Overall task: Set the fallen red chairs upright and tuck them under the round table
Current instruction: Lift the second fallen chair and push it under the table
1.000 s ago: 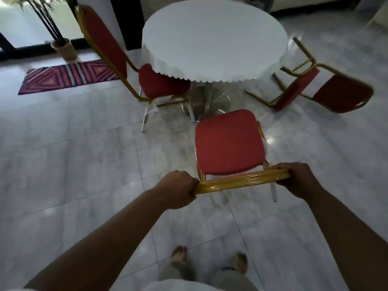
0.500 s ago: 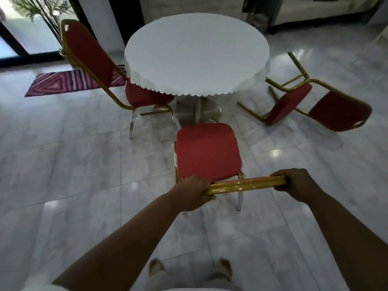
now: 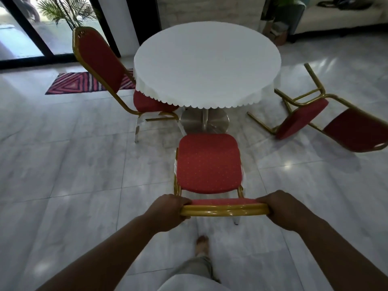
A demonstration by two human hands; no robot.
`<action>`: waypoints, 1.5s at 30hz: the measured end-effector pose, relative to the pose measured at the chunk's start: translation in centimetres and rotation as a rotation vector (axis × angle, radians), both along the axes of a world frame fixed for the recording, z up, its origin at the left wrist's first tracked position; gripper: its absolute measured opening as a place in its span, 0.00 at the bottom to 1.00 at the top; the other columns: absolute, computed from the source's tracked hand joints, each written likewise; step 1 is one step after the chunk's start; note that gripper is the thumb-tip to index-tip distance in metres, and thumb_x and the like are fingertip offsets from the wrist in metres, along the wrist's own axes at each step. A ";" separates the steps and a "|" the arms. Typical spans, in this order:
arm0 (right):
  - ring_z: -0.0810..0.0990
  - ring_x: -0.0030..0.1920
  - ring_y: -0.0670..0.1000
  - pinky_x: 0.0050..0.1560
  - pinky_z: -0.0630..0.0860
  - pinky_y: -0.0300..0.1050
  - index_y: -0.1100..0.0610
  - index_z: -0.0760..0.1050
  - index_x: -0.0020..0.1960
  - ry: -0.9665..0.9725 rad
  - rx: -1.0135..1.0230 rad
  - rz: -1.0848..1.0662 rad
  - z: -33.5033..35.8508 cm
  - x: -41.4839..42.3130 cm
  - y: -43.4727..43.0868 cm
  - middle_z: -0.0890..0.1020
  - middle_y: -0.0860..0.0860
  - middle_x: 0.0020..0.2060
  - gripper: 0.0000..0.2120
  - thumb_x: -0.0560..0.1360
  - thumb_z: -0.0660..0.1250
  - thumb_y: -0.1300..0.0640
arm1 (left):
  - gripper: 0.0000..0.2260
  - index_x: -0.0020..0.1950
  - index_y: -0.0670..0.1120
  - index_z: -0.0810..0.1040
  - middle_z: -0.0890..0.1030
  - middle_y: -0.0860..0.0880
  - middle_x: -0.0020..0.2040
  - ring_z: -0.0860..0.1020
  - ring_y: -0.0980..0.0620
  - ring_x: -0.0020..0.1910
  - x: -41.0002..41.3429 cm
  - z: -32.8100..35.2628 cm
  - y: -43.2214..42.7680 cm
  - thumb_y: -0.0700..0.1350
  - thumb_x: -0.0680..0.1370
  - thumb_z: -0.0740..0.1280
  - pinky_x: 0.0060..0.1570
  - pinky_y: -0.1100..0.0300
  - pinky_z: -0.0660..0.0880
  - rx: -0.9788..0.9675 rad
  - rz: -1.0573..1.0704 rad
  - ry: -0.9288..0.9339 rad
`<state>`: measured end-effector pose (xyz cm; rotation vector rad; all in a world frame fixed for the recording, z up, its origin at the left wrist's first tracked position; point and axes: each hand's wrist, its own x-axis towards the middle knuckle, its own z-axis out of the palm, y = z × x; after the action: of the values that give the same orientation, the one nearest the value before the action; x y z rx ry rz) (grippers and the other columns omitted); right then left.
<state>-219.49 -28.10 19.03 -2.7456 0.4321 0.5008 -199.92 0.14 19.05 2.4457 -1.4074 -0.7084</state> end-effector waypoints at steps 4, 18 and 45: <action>0.82 0.41 0.44 0.44 0.80 0.40 0.42 0.79 0.56 -0.020 -0.008 -0.019 -0.2 2.4 -3.8 0.85 0.45 0.43 0.19 0.71 0.67 0.62 | 0.14 0.61 0.53 0.78 0.84 0.52 0.52 0.82 0.54 0.47 2.0 0.2 -3.5 0.50 0.75 0.68 0.47 0.65 0.74 -0.009 -0.008 -0.008; 0.80 0.35 0.47 0.37 0.76 0.42 0.49 0.82 0.40 -0.027 -0.090 -0.007 1.1 14.7 -15.2 0.84 0.48 0.34 0.12 0.65 0.65 0.64 | 0.12 0.54 0.49 0.80 0.84 0.46 0.49 0.81 0.46 0.46 12.2 1.8 -14.7 0.48 0.72 0.73 0.46 0.58 0.75 -0.059 0.076 -0.068; 0.81 0.41 0.52 0.37 0.70 0.42 0.50 0.81 0.41 -0.018 -0.102 0.064 2.4 18.0 -21.5 0.84 0.52 0.38 0.10 0.67 0.66 0.63 | 0.15 0.56 0.51 0.79 0.83 0.47 0.50 0.78 0.53 0.45 13.6 2.5 -21.2 0.52 0.72 0.72 0.42 0.62 0.69 0.041 0.113 -0.030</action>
<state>-201.47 -49.57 21.41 -2.8672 0.3764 0.4825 -186.28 -21.10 21.55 2.5539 -1.2655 -0.6835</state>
